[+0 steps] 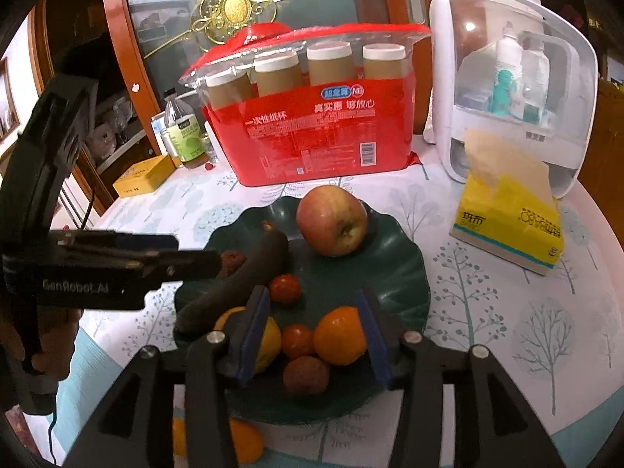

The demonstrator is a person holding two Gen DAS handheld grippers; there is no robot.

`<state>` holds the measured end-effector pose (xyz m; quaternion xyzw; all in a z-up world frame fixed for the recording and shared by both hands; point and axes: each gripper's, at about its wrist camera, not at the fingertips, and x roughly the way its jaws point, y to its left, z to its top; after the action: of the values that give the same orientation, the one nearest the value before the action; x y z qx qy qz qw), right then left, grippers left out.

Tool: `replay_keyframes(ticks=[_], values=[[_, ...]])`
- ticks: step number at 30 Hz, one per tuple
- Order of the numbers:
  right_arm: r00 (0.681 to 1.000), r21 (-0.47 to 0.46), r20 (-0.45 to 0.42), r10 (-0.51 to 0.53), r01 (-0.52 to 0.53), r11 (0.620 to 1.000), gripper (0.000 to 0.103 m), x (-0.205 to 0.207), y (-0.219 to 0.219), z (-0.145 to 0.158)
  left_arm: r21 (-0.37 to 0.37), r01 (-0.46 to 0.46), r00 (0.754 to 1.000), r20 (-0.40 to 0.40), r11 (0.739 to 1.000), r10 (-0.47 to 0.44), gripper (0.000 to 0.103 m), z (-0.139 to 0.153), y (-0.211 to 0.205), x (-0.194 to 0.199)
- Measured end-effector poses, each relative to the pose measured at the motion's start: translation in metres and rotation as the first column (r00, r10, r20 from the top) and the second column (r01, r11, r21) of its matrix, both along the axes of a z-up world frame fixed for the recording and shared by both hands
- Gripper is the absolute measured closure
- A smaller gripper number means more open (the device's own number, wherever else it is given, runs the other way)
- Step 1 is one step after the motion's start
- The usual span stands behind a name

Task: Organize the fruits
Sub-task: 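Carry the banana and tomato onto the green plate and open both grippers, then grasp the small orange with the left gripper while the right gripper grasps the stemmed mandarin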

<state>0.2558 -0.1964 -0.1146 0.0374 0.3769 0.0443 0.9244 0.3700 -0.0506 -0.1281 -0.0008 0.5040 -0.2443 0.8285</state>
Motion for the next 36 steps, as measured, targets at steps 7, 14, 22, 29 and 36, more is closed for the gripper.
replay_keyframes(ticks=[7,14,22,29,36], values=[[1.000,0.043,0.008,-0.002,0.002,0.999,0.055,-0.020,0.002,0.018,0.004,-0.024,1.000,0.001,1.000,0.024,0.029,0.013,0.018,-0.033],[1.000,0.063,-0.021,0.021,-0.019,0.998,0.055,-0.048,0.010,0.019,0.003,-0.039,0.999,-0.008,0.999,0.039,0.029,0.016,0.032,-0.069],[0.997,0.063,-0.050,0.060,-0.057,0.996,0.055,-0.077,0.021,0.010,0.001,-0.053,0.997,-0.050,0.999,0.053,0.029,0.003,0.042,-0.103],[0.992,0.013,-0.085,0.097,-0.096,0.995,0.055,-0.088,0.030,-0.005,0.000,-0.064,0.991,-0.116,0.998,0.063,0.029,-0.019,0.045,-0.117],[0.979,-0.043,-0.120,0.165,-0.171,0.984,0.055,-0.092,0.038,-0.025,-0.007,-0.071,0.982,-0.178,0.997,0.069,0.031,-0.039,0.041,-0.119]])
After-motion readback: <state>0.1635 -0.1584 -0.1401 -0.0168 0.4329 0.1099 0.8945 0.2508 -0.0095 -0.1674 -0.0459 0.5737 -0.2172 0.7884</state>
